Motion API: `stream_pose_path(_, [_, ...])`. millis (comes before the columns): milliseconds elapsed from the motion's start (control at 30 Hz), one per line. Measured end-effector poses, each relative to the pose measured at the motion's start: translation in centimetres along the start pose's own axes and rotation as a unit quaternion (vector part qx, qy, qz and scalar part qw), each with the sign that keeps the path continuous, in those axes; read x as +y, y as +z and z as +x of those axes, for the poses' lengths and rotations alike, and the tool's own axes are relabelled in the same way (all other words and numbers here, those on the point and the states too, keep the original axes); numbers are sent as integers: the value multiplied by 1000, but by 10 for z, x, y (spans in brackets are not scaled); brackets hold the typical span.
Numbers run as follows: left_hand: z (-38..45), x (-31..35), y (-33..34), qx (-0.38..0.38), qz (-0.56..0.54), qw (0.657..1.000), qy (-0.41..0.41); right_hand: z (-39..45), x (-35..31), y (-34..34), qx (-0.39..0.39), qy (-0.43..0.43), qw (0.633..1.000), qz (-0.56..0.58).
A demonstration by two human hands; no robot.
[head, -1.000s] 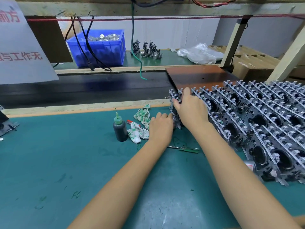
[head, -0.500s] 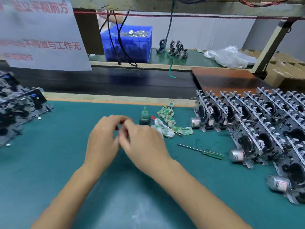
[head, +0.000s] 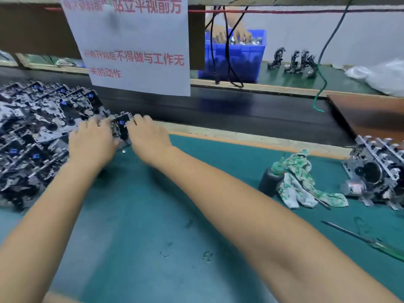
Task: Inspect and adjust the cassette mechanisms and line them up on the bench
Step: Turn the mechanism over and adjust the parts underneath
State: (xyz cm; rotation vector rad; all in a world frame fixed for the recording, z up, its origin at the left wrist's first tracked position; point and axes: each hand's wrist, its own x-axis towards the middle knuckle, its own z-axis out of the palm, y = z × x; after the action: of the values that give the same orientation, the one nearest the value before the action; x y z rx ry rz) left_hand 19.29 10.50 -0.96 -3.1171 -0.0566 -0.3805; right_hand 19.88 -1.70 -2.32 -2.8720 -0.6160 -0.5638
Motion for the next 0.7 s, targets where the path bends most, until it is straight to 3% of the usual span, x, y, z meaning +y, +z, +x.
stream_pose_path(67, [12,-7,2,-19,34,999,-13,19,-2,7,14,-23,999,-30])
stream_pose_path(133, [20,-10,2,16,54,998,-17,36,-6,10,14,-41,998,-49])
stream_pose_path(267, [26,-14,3,66,64,996,11,57,-9,8,-48,-72,994,-61])
stream_pose_path(400, [30,-19,-1,41,-44,998,13,57,-1,3,-17,-95,992,-87])
stream_pose_path(567, [21,-17,-8,33,25,993,112,44,8,-13,-10,-113,991,-75])
stream_pose_path(700, [12,-11,-16,15,12,983,180,25,15,-31,-31,-117,988,-96])
